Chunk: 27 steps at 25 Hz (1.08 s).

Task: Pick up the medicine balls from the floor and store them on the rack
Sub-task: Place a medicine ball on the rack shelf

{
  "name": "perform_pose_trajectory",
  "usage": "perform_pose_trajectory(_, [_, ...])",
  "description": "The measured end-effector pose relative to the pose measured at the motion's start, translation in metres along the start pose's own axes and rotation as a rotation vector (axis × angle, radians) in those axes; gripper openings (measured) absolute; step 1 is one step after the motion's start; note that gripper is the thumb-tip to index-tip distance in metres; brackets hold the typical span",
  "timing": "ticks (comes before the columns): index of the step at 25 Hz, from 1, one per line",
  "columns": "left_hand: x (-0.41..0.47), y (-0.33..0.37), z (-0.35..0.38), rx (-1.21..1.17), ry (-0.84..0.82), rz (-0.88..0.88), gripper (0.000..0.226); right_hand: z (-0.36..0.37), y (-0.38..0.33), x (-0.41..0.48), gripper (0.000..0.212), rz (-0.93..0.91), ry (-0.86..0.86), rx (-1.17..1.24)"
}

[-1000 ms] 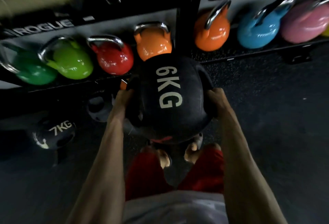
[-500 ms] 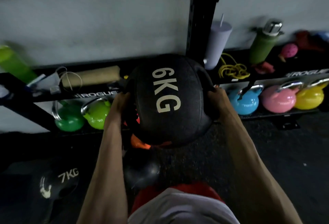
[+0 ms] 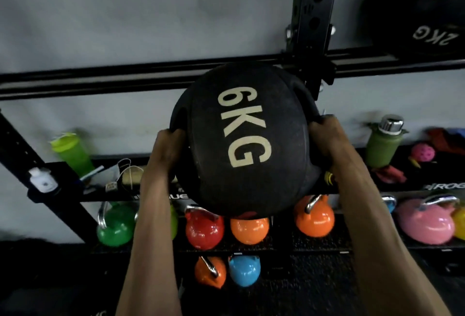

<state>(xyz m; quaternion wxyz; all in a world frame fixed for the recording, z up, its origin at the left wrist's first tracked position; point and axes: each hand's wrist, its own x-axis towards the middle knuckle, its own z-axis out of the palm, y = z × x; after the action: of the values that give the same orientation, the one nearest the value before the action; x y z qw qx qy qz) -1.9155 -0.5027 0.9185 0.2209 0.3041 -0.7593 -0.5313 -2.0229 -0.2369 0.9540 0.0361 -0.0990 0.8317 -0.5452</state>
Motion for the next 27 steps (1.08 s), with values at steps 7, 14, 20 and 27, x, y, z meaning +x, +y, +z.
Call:
perform_pose_trajectory(7, [0.015, 0.069, -0.021, -0.099, 0.05, 0.167, 0.04, -0.017, -0.059, 0.015, 0.021, -0.115, 0.036, 0.175])
perform_pose_trajectory(14, [0.066, 0.134, -0.044, -0.203, 0.059, 0.271, 0.033, -0.022, -0.127, 0.061, 0.012, -0.224, 0.098, 0.205])
perform_pose_trajectory(20, [0.114, 0.176, -0.048, -0.125, 0.086, 0.309, 0.027, -0.004, -0.162, 0.107, 0.027, -0.208, 0.133, 0.219])
perform_pose_trajectory(27, [0.128, 0.201, -0.04, -0.08, 0.074, 0.33, 0.026, 0.016, -0.155, 0.136, 0.029, -0.173, 0.171, 0.328])
